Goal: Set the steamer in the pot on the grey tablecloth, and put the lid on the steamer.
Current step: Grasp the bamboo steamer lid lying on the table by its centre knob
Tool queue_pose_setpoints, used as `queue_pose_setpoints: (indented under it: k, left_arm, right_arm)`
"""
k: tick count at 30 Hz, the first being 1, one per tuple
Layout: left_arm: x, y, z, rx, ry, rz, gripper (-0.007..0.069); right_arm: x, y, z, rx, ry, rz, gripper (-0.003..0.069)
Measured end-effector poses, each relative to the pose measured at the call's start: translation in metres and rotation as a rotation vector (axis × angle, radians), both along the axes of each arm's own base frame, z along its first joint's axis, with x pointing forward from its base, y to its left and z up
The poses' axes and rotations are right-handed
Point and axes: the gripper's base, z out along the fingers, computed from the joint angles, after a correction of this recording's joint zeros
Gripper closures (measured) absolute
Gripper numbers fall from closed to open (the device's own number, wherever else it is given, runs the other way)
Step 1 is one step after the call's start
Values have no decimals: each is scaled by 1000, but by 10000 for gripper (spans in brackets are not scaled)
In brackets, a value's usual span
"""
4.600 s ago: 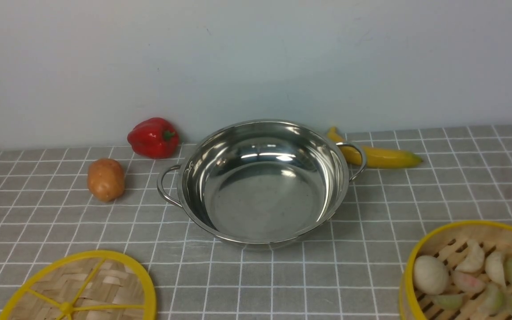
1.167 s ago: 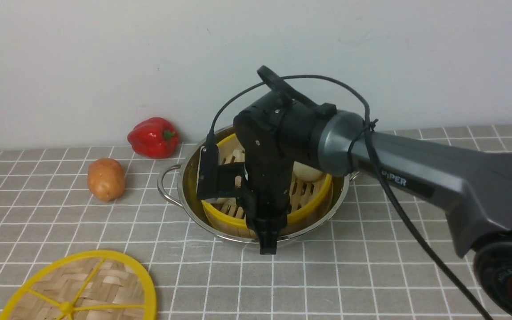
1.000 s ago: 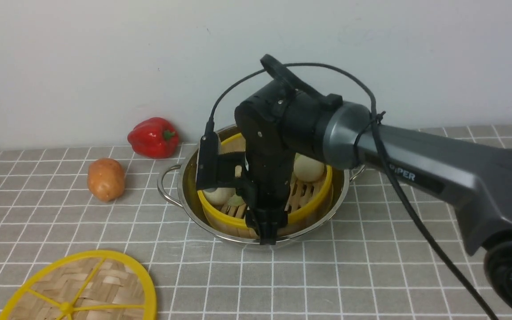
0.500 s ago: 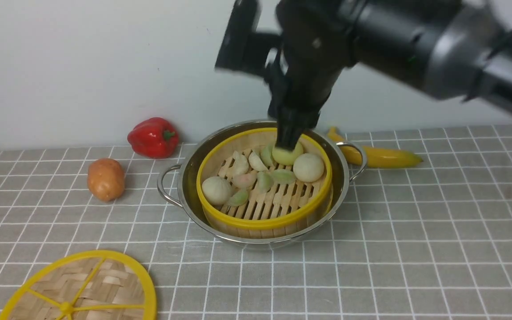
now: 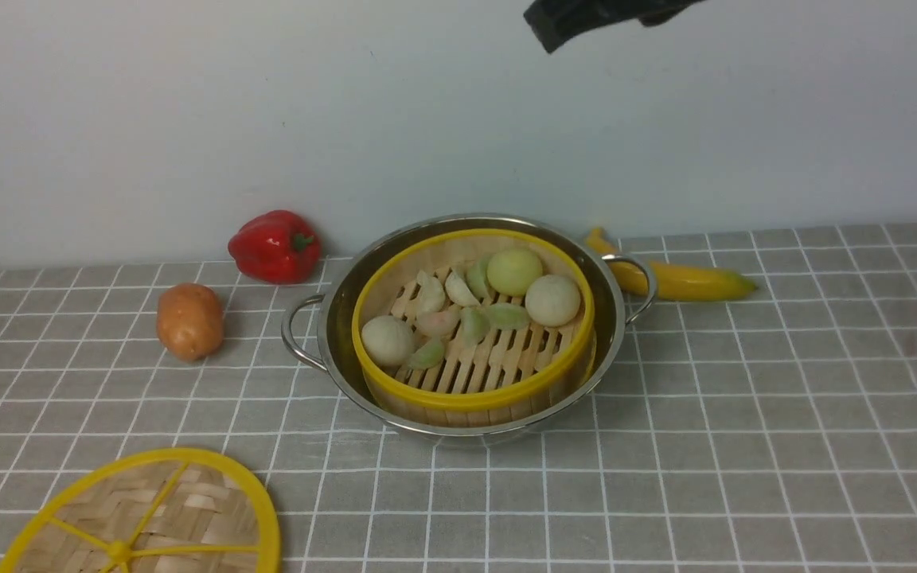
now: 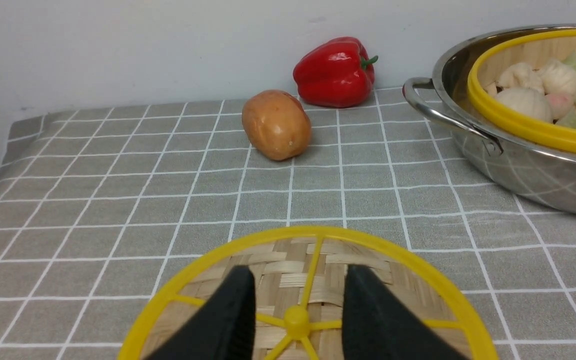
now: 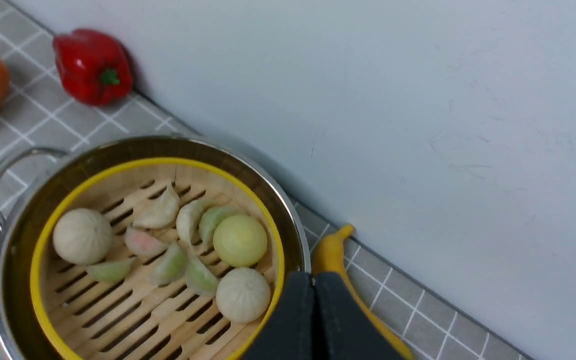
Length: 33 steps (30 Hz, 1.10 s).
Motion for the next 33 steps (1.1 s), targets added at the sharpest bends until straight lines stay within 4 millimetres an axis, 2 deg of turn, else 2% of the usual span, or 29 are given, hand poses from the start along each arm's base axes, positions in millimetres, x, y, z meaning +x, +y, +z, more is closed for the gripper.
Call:
queue_pose_setpoints:
  k: [5, 7, 9, 10, 15, 16, 17, 18, 20, 22, 23, 24, 26, 29, 31, 33]
  left_arm:
    - [0, 0, 0, 0, 0, 0, 382]
    - [0, 0, 0, 0, 0, 0, 382]
    - [0, 0, 0, 0, 0, 0, 382]
    - [0, 0, 0, 0, 0, 0, 382]
    - [0, 0, 0, 0, 0, 0, 382]
    - [0, 0, 0, 0, 0, 0, 382]
    - [0, 0, 0, 0, 0, 0, 382]
    - [0, 0, 0, 0, 0, 0, 382]
    - [0, 0, 0, 0, 0, 0, 382]
    - [0, 0, 0, 0, 0, 0, 382]
    - [0, 0, 0, 0, 0, 0, 382]
    - [0, 0, 0, 0, 0, 0, 382]
    - [0, 0, 0, 0, 0, 0, 382]
    - [0, 0, 0, 0, 0, 0, 382]
    - [0, 0, 0, 0, 0, 0, 382]
    - [0, 0, 0, 0, 0, 0, 382]
  right_arm:
    - [3, -16, -2, -9, -10, -56, 664]
    - [-3, -38, -15, 38, -9, -105, 660]
    - [-11, -50, -22, 76, -26, -110, 659]
    - [-19, -62, -30, 110, -44, -113, 657]
    - [-77, -140, -96, 290, -140, -177, 649]
    - [-90, -154, -114, 317, -164, -197, 648]
    - [-107, -169, -140, 340, -179, -220, 645]
    - [-110, -173, -144, 344, -187, -232, 645]
    - [-147, -193, -178, 400, -289, -248, 638]
    - [-169, -202, -196, 423, -377, -250, 632]
    - [-171, -203, -197, 423, -389, -256, 632]
    - [-187, -207, -211, 439, -457, -258, 628]
    - [-203, -210, -228, 446, -514, -265, 622]
    - [-216, -212, -248, 451, -555, -268, 618]
    - [-222, -213, -256, 466, -585, -275, 613]
    - [-226, -214, -256, 498, -607, -287, 610]
